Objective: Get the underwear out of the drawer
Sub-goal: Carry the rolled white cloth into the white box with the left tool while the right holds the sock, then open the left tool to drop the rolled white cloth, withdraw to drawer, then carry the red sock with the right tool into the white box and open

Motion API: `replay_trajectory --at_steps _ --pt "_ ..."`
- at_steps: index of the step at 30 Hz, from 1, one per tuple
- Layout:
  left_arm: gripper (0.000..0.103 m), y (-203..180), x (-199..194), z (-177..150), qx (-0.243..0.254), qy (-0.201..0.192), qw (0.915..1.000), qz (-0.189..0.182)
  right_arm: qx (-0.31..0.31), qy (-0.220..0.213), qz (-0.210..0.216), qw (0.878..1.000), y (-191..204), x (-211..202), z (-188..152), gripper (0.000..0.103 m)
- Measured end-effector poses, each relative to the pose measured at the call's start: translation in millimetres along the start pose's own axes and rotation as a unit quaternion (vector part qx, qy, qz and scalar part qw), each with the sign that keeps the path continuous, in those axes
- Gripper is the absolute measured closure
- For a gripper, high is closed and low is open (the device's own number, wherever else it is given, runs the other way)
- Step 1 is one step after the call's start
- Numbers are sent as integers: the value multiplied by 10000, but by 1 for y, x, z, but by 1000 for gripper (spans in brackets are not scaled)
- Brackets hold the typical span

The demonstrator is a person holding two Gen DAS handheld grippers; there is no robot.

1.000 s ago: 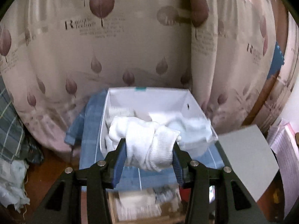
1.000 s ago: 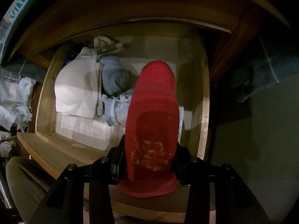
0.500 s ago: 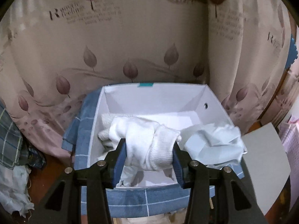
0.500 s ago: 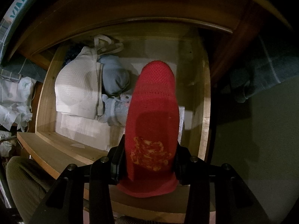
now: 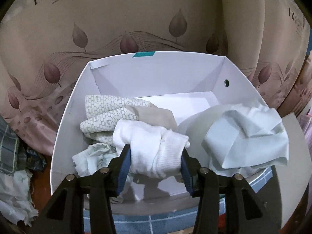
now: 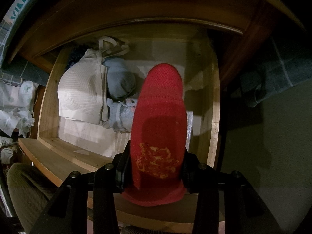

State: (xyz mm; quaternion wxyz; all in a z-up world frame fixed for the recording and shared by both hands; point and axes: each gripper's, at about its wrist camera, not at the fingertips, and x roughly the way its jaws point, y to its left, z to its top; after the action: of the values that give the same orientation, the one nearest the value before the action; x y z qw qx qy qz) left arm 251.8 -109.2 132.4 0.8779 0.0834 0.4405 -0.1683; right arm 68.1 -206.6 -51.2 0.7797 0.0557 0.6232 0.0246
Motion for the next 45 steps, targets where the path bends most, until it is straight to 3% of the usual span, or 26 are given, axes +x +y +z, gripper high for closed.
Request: replay_trajectory --at_steps 3,12,26,37,45 --pt "46 3 -2 1 -109 -2 9999 12 6 13 -2 10000 0 0 0 63" --pt "40 1 -20 -5 2 -184 9998 -11 -23 11 -49 10000 1 1 1 63" --pt "40 19 -63 -19 -358 -550 9976 -212 -48 33 -100 9999 2 3 1 63" --pt "40 30 -78 -98 -459 -602 9968 252 50 -282 -51 9996 -2 -8 -2 63" --pt "40 41 -45 -183 -853 -92 9951 488 -18 -662 -174 9977 1 -25 -4 63"
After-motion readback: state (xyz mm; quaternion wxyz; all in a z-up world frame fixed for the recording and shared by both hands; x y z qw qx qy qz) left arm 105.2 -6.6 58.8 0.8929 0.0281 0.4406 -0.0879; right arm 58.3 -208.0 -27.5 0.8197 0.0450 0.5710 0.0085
